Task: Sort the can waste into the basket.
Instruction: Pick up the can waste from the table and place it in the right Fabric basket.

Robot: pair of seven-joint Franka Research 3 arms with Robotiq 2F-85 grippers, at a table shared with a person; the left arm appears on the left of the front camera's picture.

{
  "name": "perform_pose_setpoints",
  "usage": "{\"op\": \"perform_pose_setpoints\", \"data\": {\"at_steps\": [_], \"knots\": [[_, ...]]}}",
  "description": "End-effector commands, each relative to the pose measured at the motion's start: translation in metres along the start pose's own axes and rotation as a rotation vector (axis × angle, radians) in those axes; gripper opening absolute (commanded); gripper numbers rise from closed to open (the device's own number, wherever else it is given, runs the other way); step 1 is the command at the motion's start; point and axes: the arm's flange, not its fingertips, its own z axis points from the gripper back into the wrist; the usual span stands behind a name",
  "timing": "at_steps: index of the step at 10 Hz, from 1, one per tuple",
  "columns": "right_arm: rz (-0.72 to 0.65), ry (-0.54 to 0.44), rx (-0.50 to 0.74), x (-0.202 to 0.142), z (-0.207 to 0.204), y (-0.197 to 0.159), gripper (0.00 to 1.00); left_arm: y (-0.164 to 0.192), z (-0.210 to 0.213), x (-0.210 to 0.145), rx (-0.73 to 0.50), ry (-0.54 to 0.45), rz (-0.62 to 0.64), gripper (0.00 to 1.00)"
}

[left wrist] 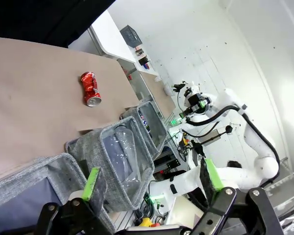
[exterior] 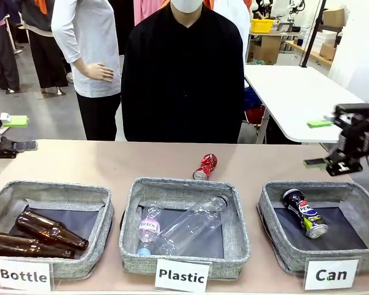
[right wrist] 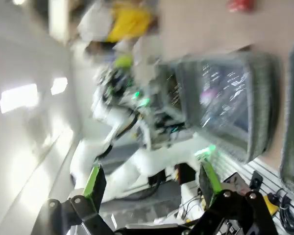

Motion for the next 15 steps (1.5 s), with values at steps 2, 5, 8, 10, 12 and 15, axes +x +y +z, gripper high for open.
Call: {"op": "perform_pose_setpoints", "data": {"at_steps": [2, 5, 8, 10, 12, 15], "knots": [[-0.236, -0.005, -0.495, 0.031, -0.073, 0.109, 1.0, -0.002, 0.0, 0.001, 0.0, -0.007, 0.011, 1.0], [-0.328, -0.082, -0.761, 0.065, -0.145, 0.146, 1.0, -0.002, 0.0, 0.001, 0.0, -0.007, 0.011, 1.0], [-0.24, -0.272, -0.924, 0.099, -0.209, 0.144, 1.0, -0.002, 0.0, 0.001, 0.0, -0.007, 0.011, 1.0], [-0.116, -0.536, -1.054, 0.132, -0.25, 0.112, 1.0, -0.002, 0.0, 0.001, 0.0, -0.007, 0.011, 1.0], [-0.038, -0.436, -1.134, 0.152, -0.279, 0.087, 1.0, -0.002, 0.0, 0.001, 0.0, -0.007, 0.011, 1.0], [0.077, 0.068, -1.33, 0.161, -0.287, 0.072, 1.0, -0.002, 0.0, 0.001, 0.0, -0.007, 0.011, 1.0]]}}
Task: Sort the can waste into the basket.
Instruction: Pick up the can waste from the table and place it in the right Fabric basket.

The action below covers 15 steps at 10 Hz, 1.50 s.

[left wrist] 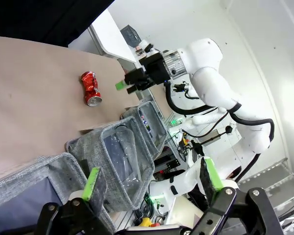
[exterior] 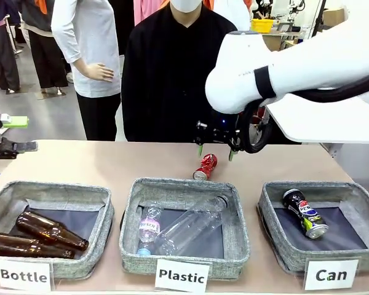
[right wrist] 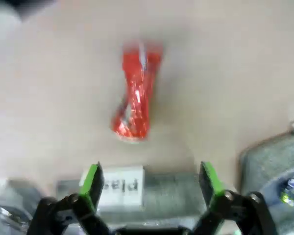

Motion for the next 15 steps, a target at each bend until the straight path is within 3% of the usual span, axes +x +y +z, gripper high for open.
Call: {"op": "perform_pose_setpoints", "data": {"at_steps": [1, 4, 5, 7, 8, 12, 13, 15], "knots": [[-0.111, -0.118, 0.042, 0.003, 0.008, -0.003, 1.0, -0.004, 0.0, 0.001, -0.001, -0.008, 0.007, 1.0], [-0.111, -0.118, 0.042, 0.003, 0.008, -0.003, 1.0, -0.004, 0.0, 0.001, -0.001, -0.008, 0.007, 1.0], [-0.059, -0.055, 0.039, 0.011, 0.011, -0.002, 1.0, -0.004, 0.0, 0.001, -0.001, -0.008, 0.007, 1.0], [0.024, -0.113, 0.181, 0.024, -0.001, -0.003, 1.0, -0.004, 0.0, 0.001, -0.001, -0.008, 0.007, 1.0], [0.018, -0.122, 0.189, 0.031, -0.009, -0.005, 1.0, -0.004, 0.0, 0.001, -0.001, -0.008, 0.007, 1.0], [0.13, -0.204, 0.035, 0.054, -0.052, -0.005, 1.0, -0.004, 0.0, 0.001, -0.001, -0.008, 0.007, 1.0], [0.216, -0.218, 0.069, 0.059, -0.063, -0.006, 1.0, -0.004, 0.0, 0.001, -0.001, -0.008, 0.007, 1.0], [0.246, -0.196, 0.055, 0.068, -0.088, -0.004, 1.0, -0.004, 0.0, 0.001, -0.001, -0.008, 0.007, 1.0]]}}
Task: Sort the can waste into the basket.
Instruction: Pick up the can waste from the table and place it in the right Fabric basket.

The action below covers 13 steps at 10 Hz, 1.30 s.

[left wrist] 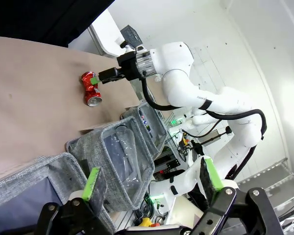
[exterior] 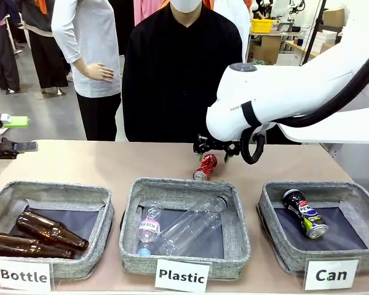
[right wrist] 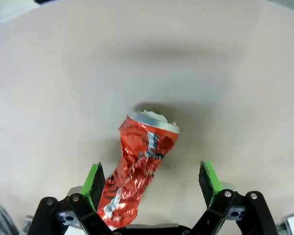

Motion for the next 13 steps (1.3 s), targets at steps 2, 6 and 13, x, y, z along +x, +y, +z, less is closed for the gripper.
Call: {"op": "perform_pose_setpoints", "data": {"at_steps": [2, 6, 13], "knots": [[0.044, 0.035, -0.01, 0.0087, -0.0232, 0.0064, 1.0, -0.0037, 0.0, 0.0011, -0.001, -0.008, 0.007, 1.0], [0.025, 0.067, -0.044, 0.0088, -0.0231, 0.0107, 1.0, -0.0037, 0.0, 0.0011, -0.001, -0.008, 0.007, 1.0], [0.026, 0.096, -0.068, 0.0121, -0.0248, 0.011, 0.0, -0.0037, 0.0, 0.0011, -0.001, -0.008, 0.007, 1.0]]}}
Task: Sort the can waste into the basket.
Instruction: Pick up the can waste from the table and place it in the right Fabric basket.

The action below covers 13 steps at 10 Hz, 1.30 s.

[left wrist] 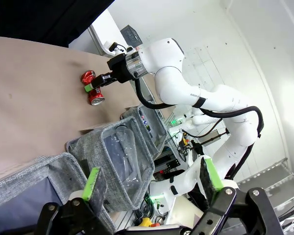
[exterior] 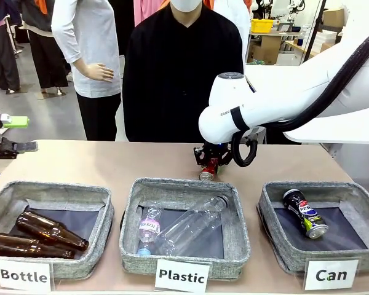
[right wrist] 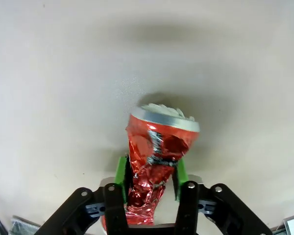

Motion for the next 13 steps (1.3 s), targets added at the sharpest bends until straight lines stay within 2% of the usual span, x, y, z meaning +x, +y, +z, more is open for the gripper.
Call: {"op": "perform_pose_setpoints", "data": {"at_steps": [1, 5, 8, 10, 11, 13], "knots": [[-0.007, -0.003, -0.02, 0.009, 0.0, 0.002, 0.0, -0.004, 0.0, 0.001, -0.001, -0.008, 0.007, 1.0], [-0.018, -0.02, -0.013, 0.01, 0.002, 0.0, 0.0, -0.004, 0.0, 0.001, -0.001, -0.008, 0.007, 1.0], [-0.021, -0.068, -0.029, 0.004, 0.031, -0.01, 0.0, -0.004, 0.0, 0.001, -0.001, -0.008, 0.007, 1.0], [0.043, -0.041, 0.01, -0.03, 0.109, -0.033, 0.0, -0.004, 0.0, 0.001, -0.001, -0.008, 0.007, 1.0], [0.132, -0.035, 0.053, -0.052, 0.139, -0.042, 0.0, -0.004, 0.0, 0.001, -0.001, -0.008, 0.007, 1.0], [0.265, 0.019, 0.034, -0.102, 0.182, -0.058, 0.0, -0.004, 0.0, 0.001, -0.001, -0.008, 0.007, 1.0]]}}
